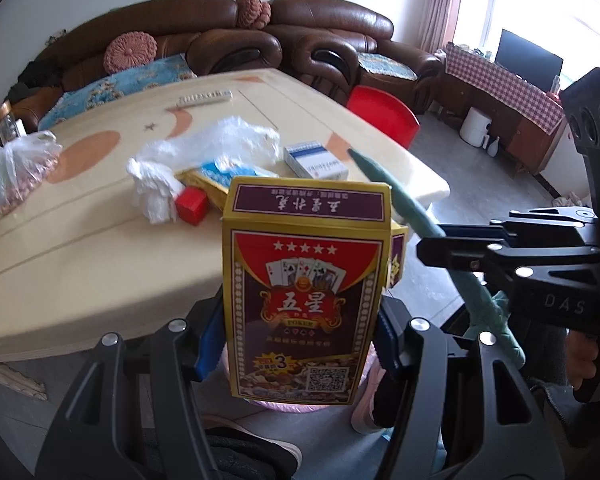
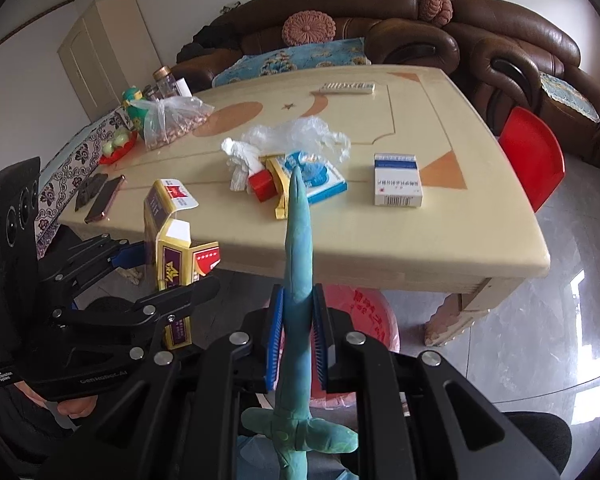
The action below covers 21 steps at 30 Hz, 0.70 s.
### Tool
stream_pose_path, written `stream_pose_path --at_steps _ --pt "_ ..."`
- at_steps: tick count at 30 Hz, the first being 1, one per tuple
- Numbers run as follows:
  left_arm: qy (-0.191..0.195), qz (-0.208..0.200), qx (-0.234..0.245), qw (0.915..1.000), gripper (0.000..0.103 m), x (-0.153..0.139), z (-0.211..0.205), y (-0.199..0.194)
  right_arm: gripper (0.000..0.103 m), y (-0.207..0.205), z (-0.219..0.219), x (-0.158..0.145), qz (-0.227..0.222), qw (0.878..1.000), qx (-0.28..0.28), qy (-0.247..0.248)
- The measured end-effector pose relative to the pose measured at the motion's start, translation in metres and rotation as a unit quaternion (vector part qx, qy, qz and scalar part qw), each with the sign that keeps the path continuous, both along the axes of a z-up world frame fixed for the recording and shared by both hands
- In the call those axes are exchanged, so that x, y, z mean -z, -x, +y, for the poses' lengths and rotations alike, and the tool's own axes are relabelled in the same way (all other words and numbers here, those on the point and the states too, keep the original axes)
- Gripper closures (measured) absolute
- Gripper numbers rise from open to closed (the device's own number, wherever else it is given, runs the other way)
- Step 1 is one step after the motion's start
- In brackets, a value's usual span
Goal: Collect trash
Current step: 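Lift the card box with the left tool while the right tool lifts the sword toward the bin, then lower both tools over the pink bin and open both to drop the items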
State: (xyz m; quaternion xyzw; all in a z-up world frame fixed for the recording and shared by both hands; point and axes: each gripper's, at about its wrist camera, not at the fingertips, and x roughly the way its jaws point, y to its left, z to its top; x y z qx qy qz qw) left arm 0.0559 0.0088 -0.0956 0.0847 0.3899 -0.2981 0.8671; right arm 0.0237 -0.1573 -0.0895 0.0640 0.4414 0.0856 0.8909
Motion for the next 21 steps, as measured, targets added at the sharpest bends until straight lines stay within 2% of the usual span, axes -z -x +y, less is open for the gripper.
stream_pose_path --at_steps 11,17,21 --pt "-0.013 0.074 -0.002 0.9972 0.043 0.076 -0.006 -0.01 0.088 -0.011 0.0 0.072 0.078 0.997 -0.009 -0.006" --pt "-0.007 0.13 -0.019 0.9914 0.043 0.121 -0.004 -0.024 0.088 -0.02 -0.004 0.113 0.121 0.992 -0.01 -0.014" --pt "-0.025 0.165 -0.035 0.9853 0.043 0.155 -0.001 -0.035 0.088 -0.027 -0.006 0.14 0.148 0.989 -0.006 -0.024"
